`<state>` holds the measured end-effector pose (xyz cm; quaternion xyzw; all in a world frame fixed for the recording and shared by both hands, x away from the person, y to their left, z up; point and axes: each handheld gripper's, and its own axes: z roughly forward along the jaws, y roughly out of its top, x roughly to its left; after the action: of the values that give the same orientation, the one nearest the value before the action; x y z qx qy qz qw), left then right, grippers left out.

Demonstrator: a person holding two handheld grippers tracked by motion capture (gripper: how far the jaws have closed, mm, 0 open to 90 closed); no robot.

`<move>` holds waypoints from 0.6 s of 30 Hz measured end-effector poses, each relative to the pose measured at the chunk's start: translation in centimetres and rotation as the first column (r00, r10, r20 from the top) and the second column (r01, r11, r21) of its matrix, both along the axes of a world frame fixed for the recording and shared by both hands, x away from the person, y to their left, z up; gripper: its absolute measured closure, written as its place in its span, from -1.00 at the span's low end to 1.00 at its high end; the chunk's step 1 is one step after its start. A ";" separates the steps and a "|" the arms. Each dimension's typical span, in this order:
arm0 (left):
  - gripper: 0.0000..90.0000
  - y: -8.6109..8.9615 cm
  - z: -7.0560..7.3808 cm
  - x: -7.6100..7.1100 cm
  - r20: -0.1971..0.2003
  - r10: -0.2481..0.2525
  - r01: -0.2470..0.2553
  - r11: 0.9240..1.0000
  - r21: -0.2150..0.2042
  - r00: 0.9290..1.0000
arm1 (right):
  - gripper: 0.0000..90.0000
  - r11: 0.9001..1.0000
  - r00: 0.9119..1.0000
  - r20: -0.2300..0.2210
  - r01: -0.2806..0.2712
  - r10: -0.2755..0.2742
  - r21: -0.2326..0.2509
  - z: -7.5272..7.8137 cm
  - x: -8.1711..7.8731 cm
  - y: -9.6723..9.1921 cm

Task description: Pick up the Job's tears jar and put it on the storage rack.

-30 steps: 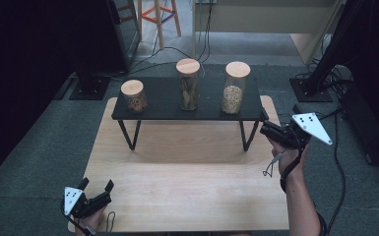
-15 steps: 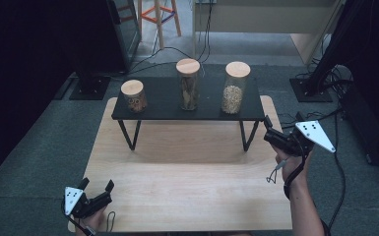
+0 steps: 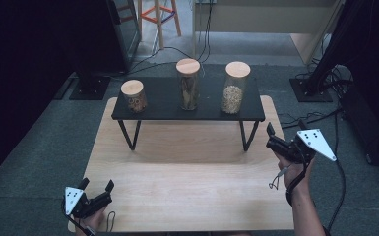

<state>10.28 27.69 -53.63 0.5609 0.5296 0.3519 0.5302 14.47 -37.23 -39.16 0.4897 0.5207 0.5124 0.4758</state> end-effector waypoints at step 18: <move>-1.00 0.0 0.0 -0.1 0.000 0.004 -0.004 1.000 -0.003 1.000 | -0.96 1.000 1.000 -0.008 0.009 -0.009 0.013 -2.4 -1.1 -0.4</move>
<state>10.22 27.68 -53.64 0.5590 0.5312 0.3520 0.5305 13.38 -37.65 -41.51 0.4971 0.5170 0.5116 0.4731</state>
